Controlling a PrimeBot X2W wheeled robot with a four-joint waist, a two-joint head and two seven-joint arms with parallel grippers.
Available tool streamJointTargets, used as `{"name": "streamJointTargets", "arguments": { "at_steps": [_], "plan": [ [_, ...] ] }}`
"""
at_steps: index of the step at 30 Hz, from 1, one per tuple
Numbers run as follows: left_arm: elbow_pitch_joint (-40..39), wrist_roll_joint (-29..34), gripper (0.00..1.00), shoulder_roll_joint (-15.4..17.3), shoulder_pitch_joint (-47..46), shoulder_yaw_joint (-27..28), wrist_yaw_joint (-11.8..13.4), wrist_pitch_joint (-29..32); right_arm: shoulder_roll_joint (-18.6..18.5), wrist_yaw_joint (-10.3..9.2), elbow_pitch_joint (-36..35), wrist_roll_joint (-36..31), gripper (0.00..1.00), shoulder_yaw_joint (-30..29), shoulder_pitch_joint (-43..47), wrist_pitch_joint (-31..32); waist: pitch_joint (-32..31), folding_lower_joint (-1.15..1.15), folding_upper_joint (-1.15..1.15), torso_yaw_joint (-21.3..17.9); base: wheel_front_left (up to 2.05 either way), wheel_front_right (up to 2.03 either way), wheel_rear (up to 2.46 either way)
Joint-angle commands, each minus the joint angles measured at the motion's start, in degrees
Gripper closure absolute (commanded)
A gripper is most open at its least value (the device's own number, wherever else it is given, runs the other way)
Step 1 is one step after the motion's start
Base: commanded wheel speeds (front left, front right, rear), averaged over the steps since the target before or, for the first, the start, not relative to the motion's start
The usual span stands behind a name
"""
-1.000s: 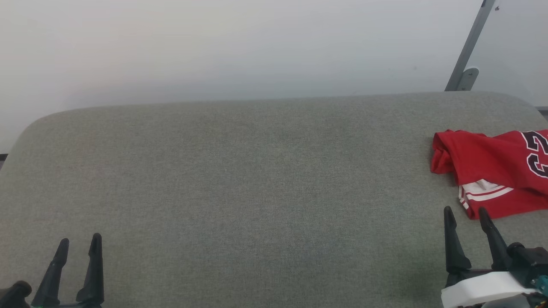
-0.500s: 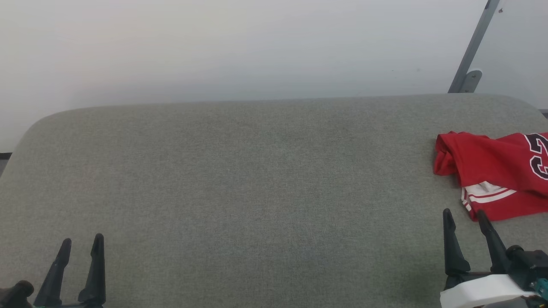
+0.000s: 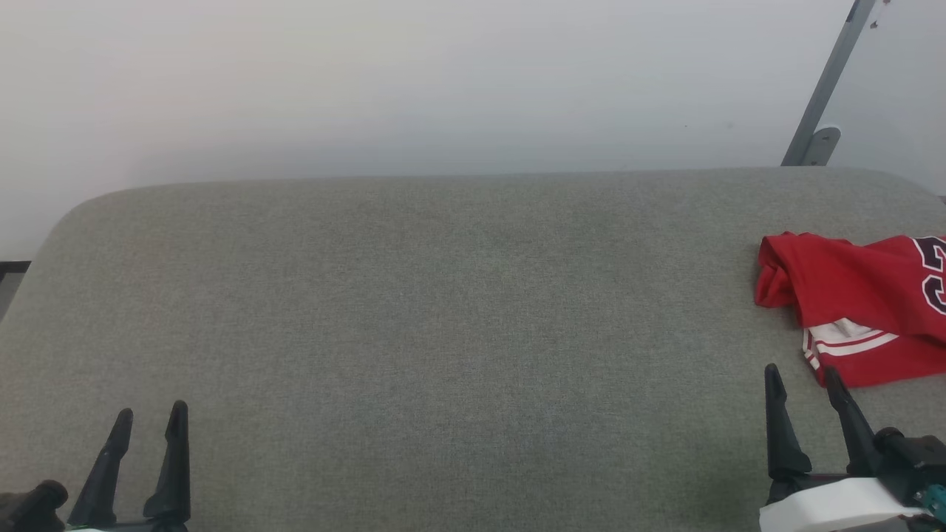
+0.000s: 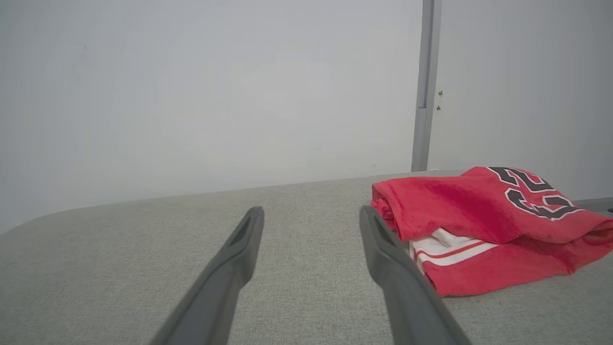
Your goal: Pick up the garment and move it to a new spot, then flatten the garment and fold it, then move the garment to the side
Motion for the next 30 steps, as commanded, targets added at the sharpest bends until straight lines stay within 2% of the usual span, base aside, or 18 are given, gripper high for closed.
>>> {"name": "streamJointTargets", "arguments": {
  "at_steps": [1, 13, 14, 18, 30],
  "plan": [
    [0.1, -0.1, 0.0, 0.0, -0.5, -0.1, -0.1, -0.3, 0.1, -0.13, -0.1, 0.0, 0.0, -0.1, 0.3, -0.3, 0.0, 0.0, 0.0, 0.0, 0.0, 0.0, 0.0],
    [0.1, -0.1, 0.0, -0.3, -0.8, -0.3, -0.1, -0.3, 0.3, -0.13, -0.4, -0.2, 0.0, -0.3, 0.7, -0.3, -0.2, 0.0, 0.0, 0.0, 0.0, 0.0, 0.0],
    [0.2, -0.1, 1.0, -0.3, -0.1, -0.4, 0.0, 0.0, 0.1, 0.0, -0.1, -0.1, 1.0, -0.2, 0.1, 0.0, -0.2, 0.0, 0.0, 0.1, 0.0, 0.0, 0.0],
    [2.2, -0.3, 1.0, -2.1, 0.6, -1.0, 0.0, 0.2, 0.3, 0.02, 2.1, 0.1, 1.0, 0.0, 0.9, 0.4, -0.2, 0.0, 0.0, 0.1, 0.0, 0.0, 0.0],
    [3.7, -8.9, 1.0, -4.7, -1.6, -0.2, 0.0, 3.3, 0.5, 0.01, 3.0, 11.9, 1.0, -0.1, -0.5, 3.7, -0.1, 0.0, 0.0, 0.0, 0.0, 0.0, 0.0]
  ]
}}
